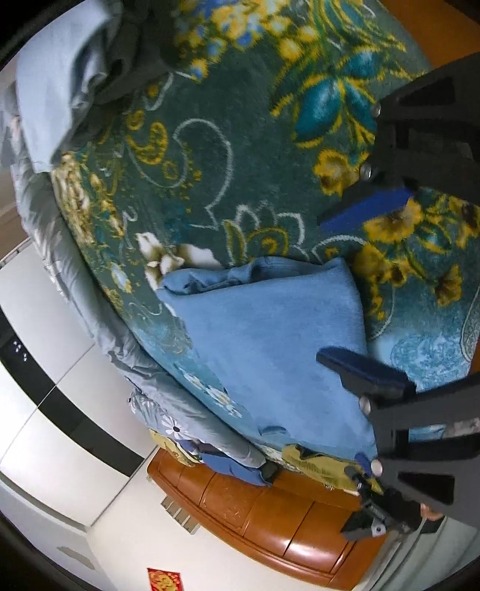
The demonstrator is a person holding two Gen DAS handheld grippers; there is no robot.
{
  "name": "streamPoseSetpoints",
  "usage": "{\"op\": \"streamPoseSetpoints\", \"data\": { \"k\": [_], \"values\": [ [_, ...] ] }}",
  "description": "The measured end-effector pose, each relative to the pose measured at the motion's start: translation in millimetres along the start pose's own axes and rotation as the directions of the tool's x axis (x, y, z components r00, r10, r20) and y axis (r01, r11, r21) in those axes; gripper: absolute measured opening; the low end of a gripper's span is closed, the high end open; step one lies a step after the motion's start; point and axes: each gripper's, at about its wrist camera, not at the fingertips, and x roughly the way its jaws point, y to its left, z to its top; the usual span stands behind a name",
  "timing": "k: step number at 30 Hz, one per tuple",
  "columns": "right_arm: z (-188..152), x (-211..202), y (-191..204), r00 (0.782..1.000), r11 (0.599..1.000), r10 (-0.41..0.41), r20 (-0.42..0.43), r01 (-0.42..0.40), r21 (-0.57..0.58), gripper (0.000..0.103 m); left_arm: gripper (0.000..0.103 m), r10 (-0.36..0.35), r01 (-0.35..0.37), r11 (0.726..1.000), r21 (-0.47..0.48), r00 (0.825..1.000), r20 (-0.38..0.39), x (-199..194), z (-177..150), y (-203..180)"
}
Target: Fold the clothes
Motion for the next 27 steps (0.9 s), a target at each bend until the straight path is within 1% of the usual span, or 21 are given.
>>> {"op": "streamPoseSetpoints", "data": {
  "k": [1,5,8,11,13,14,15,16,17,19,21,23,25,27],
  "values": [
    [0,-1,2,1.000,1.000,-0.008,0.007,0.008,-0.013,0.082,0.073,0.011,-0.012,1.000,0.022,1.000,0.024,-6,1,-3],
    [4,-8,12,0.999,0.998,0.006,0.042,-0.004,-0.059,0.088,0.074,0.018,-0.026,0.995,0.093,0.996,0.093,-20,3,-11],
    [8,-13,19,0.997,0.996,0.028,0.070,-0.022,-0.081,0.089,0.074,0.034,-0.055,0.987,0.153,0.990,0.137,-22,4,-22],
    [12,-20,25,0.990,0.993,0.060,0.130,-0.046,-0.107,0.092,0.074,0.064,-0.106,0.968,0.227,0.981,0.184,-23,1,-35],
    [15,-24,28,0.984,0.991,0.067,0.165,-0.045,-0.129,0.097,0.074,0.093,-0.155,0.947,0.281,0.971,0.221,-24,0,-45],
    [17,-26,30,0.981,0.989,0.072,0.180,-0.047,-0.141,0.099,0.074,0.096,-0.168,0.937,0.307,0.967,0.236,-24,0,-50],
    [18,-27,30,0.978,0.988,0.082,0.193,-0.054,-0.148,0.099,0.074,0.092,-0.169,0.933,0.319,0.966,0.243,-25,-1,-53],
    [20,-27,30,0.975,0.987,0.092,0.201,-0.063,-0.147,0.103,0.074,0.102,-0.184,0.927,0.327,0.962,0.253,-25,0,-55],
    [21,-28,29,0.971,0.987,0.104,0.216,-0.074,-0.142,0.103,0.074,0.112,-0.200,0.921,0.335,0.958,0.263,-25,0,-58],
    [23,-30,24,0.956,0.987,0.133,0.260,-0.104,-0.122,0.103,0.075,0.138,-0.235,0.904,0.356,0.951,0.276,-23,1,-62],
    [25,-29,24,0.955,0.983,0.149,0.258,-0.115,-0.143,0.103,0.075,0.166,-0.266,0.887,0.377,0.946,0.277,-20,1,-66],
    [27,-25,31,0.965,0.973,0.131,0.226,-0.081,-0.218,0.103,0.075,0.170,-0.262,0.876,0.405,0.953,0.249,-14,0,-68],
    [27,-17,36,0.976,0.958,0.099,0.191,-0.042,-0.285,0.103,0.076,0.167,-0.243,0.884,0.400,0.962,0.215,-8,1,-67],
    [30,-7,30,0.982,0.965,0.088,0.170,-0.041,-0.260,0.103,0.076,0.182,-0.249,0.884,0.396,0.963,0.198,-1,2,-67]
  ]
}}
